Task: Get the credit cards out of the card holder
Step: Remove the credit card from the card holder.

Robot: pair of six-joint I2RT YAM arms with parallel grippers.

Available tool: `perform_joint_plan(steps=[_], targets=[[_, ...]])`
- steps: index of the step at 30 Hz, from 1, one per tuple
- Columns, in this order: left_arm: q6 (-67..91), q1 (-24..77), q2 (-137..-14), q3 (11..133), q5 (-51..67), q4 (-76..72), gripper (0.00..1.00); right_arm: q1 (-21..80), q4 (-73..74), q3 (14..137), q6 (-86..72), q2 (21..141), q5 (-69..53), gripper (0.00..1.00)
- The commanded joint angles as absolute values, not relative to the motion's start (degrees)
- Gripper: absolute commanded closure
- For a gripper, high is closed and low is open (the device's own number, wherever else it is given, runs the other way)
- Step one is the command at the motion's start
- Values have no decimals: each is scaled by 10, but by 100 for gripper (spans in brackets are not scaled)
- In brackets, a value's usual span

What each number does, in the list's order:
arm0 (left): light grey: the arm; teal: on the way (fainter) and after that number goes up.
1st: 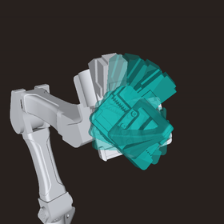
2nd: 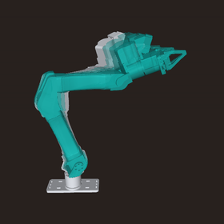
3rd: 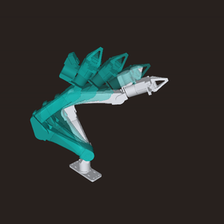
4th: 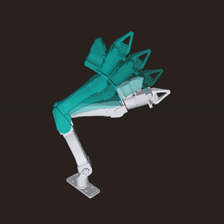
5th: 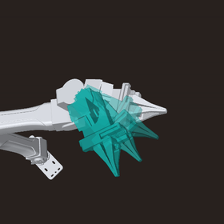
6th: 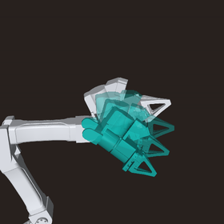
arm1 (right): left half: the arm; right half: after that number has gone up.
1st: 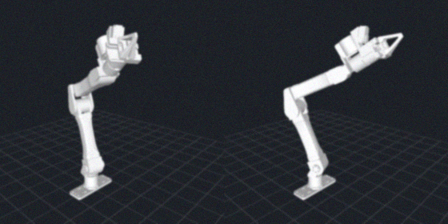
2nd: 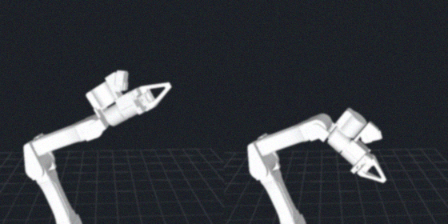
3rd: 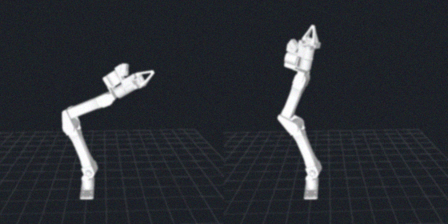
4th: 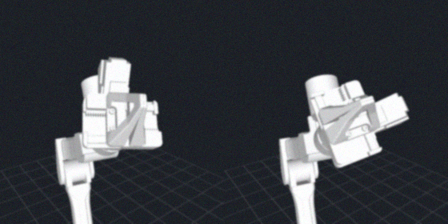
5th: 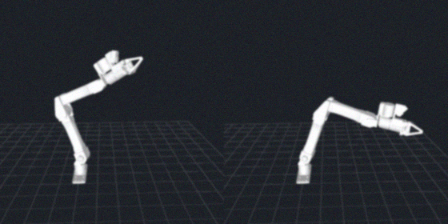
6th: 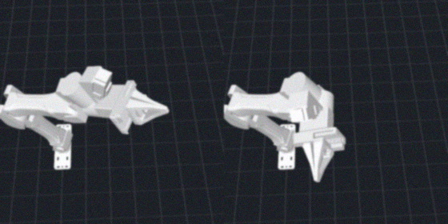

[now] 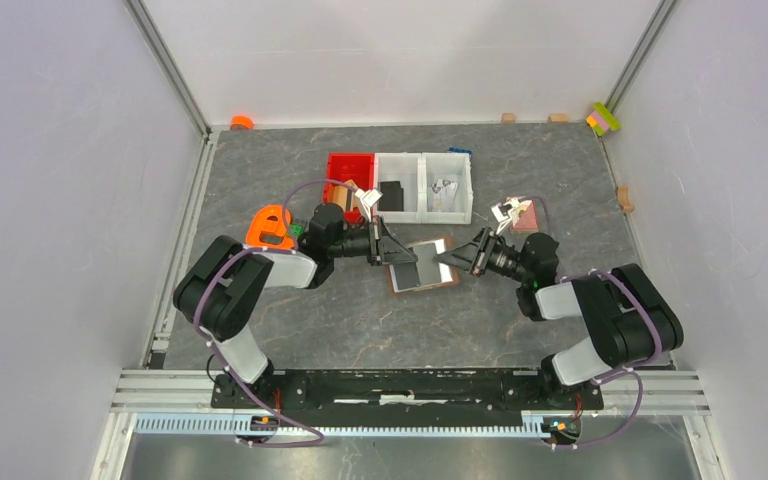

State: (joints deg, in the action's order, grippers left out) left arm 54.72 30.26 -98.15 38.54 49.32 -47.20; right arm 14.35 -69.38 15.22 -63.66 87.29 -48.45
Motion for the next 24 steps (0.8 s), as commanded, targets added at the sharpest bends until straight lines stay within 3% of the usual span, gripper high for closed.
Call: perform_joint_plan(steps=[1, 5, 8, 11, 13, 17, 24], targets=[[567, 298, -989, 393, 505, -505, 98, 167, -567, 203, -529, 845, -473, 61], [574, 298, -993, 395, 510, -513, 98, 186, -501, 230, -486, 854, -467, 63], [579, 298, -994, 394, 512, -519, 98, 186, -504, 231, -489, 860, -468, 85], [580, 298, -994, 394, 513, -522, 98, 185, -509, 228, -495, 858, -467, 100], [580, 298, -992, 392, 514, -524, 96, 182, -538, 217, -515, 856, -466, 100], [610, 298, -996, 382, 524, -579, 76, 174, -633, 195, -579, 871, -481, 100], [676, 298, -1028, 377, 543, -670, 76, 169, -681, 188, -616, 885, -490, 100]])
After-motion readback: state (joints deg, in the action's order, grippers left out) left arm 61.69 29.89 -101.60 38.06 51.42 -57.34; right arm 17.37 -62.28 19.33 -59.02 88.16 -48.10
